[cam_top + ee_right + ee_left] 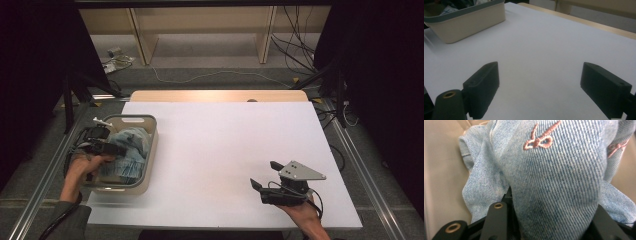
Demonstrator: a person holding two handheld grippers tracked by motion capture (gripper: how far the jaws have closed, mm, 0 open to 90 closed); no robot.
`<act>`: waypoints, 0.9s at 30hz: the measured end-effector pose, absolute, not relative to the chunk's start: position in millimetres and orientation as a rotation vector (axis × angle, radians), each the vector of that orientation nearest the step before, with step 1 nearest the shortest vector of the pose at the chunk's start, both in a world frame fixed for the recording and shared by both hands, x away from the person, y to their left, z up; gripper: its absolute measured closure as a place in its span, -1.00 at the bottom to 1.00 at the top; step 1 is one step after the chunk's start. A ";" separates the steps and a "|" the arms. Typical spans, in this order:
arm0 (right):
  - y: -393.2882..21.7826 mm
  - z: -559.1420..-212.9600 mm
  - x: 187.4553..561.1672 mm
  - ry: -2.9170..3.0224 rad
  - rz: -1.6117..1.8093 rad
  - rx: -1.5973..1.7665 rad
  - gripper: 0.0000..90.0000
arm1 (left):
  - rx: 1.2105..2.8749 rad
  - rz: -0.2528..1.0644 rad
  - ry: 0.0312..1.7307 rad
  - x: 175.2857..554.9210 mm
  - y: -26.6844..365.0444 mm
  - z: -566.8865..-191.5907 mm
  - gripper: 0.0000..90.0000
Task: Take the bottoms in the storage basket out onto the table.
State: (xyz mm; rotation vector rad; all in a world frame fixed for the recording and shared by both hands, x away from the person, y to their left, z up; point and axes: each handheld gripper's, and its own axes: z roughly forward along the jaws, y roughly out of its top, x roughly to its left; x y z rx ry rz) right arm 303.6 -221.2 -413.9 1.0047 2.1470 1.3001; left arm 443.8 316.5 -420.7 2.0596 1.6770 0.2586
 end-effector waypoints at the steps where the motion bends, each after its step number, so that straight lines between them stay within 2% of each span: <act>1: -221.2 -413.9 303.6 2.148 1.300 1.005 -0.63 | 2.059 0.262 1.672 443.6 316.2 -419.8 0.29; 27: -222.2 -413.6 303.3 2.147 1.300 1.004 -0.63 | 1.996 0.380 1.570 435.0 315.1 -396.1 0.30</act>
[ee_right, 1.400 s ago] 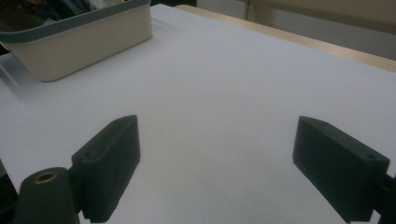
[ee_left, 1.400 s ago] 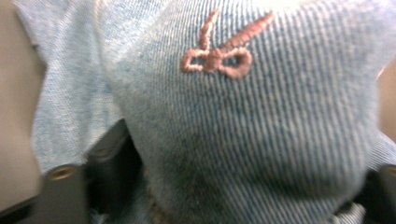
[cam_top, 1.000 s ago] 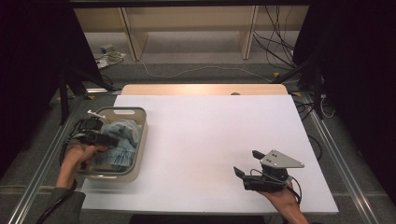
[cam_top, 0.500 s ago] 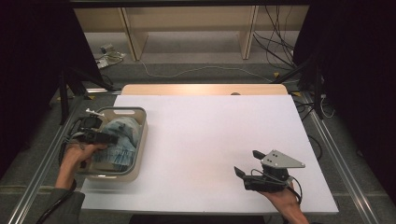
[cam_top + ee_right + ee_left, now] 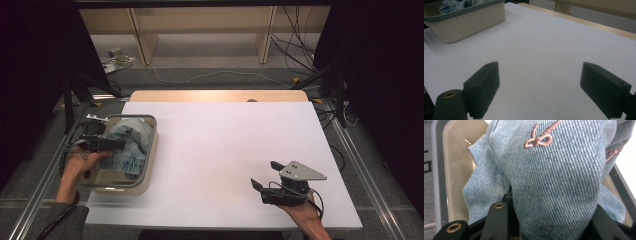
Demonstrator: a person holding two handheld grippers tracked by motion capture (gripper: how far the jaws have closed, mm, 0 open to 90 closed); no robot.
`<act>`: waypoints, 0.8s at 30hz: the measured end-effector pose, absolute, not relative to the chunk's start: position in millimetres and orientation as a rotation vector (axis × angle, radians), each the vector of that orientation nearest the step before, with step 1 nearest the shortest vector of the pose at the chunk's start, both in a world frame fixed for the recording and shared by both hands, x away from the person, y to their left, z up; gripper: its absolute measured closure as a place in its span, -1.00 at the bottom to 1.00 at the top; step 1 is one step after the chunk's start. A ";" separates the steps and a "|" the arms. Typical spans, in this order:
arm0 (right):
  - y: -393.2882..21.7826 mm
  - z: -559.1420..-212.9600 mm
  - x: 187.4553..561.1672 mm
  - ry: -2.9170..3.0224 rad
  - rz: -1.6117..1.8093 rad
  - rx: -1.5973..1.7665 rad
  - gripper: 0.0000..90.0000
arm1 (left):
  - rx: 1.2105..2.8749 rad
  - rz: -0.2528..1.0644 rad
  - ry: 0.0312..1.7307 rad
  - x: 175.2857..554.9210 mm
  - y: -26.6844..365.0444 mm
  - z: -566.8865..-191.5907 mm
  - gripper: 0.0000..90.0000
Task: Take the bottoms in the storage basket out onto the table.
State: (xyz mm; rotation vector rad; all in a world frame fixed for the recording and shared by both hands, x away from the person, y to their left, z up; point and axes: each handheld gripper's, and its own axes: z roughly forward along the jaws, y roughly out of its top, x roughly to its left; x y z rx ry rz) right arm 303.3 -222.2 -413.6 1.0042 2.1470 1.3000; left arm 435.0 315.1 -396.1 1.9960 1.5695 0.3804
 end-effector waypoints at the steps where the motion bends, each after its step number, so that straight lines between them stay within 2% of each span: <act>1: -222.1 -413.6 303.3 2.145 1.301 1.005 -0.63 | 1.995 0.381 1.567 434.7 315.1 -395.2 0.30; 24: -222.3 -413.6 303.2 2.143 1.304 1.003 -0.62 | 1.949 0.414 1.528 428.2 315.0 -377.9 0.30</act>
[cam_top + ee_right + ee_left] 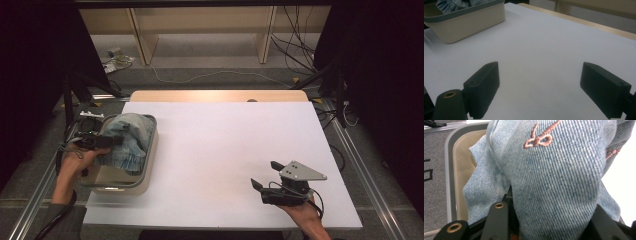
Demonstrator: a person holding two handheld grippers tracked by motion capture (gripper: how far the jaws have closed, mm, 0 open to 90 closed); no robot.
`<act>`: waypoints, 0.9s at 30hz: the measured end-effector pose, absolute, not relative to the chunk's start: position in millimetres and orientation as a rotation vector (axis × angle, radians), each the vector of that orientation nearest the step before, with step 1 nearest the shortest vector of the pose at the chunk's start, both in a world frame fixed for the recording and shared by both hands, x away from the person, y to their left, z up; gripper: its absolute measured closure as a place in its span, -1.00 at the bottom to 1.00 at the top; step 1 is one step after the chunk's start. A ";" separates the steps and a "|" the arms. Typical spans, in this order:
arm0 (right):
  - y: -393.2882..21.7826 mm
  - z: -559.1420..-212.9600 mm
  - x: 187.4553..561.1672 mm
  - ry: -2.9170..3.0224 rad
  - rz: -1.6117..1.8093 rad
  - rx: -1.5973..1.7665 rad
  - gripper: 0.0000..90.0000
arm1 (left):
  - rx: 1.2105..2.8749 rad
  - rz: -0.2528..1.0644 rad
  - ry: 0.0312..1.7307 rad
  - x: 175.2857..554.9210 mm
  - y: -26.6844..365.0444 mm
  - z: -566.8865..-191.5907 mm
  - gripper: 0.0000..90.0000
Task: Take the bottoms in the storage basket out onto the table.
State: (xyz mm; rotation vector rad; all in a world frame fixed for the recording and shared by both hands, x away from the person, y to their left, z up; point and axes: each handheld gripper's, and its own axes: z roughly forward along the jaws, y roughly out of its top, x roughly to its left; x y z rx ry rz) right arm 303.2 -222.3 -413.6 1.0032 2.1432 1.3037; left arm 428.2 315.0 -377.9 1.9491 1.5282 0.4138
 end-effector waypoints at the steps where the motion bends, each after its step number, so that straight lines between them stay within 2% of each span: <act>1: -222.4 -413.6 303.2 2.143 1.303 1.003 -0.62 | 1.948 0.417 1.527 427.9 314.7 -377.2 0.30; 27: -222.6 -413.3 303.5 2.146 1.303 1.008 -0.62 | 1.861 0.468 1.486 422.0 317.0 -360.0 0.29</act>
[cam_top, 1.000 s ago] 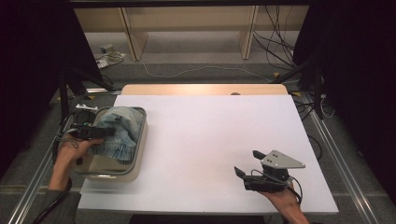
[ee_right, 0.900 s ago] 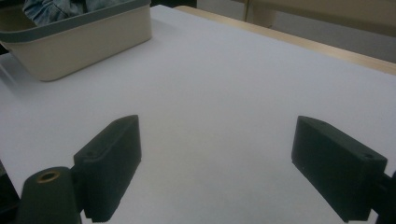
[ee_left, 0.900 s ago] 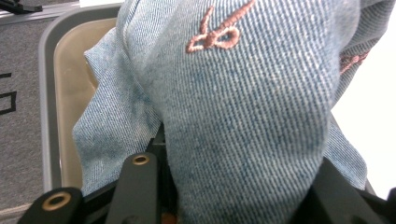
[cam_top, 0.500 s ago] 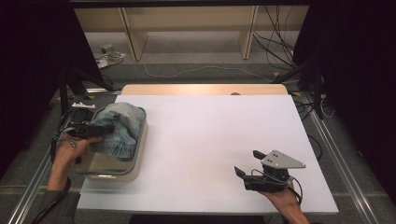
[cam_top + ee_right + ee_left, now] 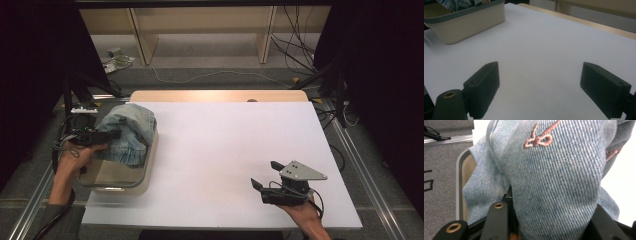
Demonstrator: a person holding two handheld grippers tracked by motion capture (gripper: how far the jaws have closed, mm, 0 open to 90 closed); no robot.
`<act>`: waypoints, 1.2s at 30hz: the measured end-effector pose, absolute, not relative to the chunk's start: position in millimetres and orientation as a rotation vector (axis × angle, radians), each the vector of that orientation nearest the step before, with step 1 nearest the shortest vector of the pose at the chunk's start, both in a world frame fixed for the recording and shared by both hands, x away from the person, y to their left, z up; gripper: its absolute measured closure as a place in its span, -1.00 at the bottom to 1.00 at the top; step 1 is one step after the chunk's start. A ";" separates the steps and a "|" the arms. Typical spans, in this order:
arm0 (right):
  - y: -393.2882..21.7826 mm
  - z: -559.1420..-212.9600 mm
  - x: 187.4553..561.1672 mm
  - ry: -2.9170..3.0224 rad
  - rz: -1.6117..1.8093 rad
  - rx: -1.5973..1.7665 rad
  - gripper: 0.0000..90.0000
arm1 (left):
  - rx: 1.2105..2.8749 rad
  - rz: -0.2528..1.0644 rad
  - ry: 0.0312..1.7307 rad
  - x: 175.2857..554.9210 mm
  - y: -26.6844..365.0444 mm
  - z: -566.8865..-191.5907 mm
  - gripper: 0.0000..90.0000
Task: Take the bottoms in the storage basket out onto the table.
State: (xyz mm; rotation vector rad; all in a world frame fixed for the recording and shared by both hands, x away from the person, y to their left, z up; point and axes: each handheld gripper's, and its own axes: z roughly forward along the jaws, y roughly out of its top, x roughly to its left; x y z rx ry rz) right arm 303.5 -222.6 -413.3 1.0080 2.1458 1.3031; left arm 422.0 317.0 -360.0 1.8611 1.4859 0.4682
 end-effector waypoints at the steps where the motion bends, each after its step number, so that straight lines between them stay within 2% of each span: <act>1: -222.4 -413.4 303.7 2.144 1.306 1.012 -0.62 | 1.847 0.470 1.483 422.0 317.6 -360.3 0.29; 36: -223.0 -413.4 303.6 2.146 1.305 1.009 -0.62 | 1.710 0.511 1.398 409.7 316.6 -333.3 0.29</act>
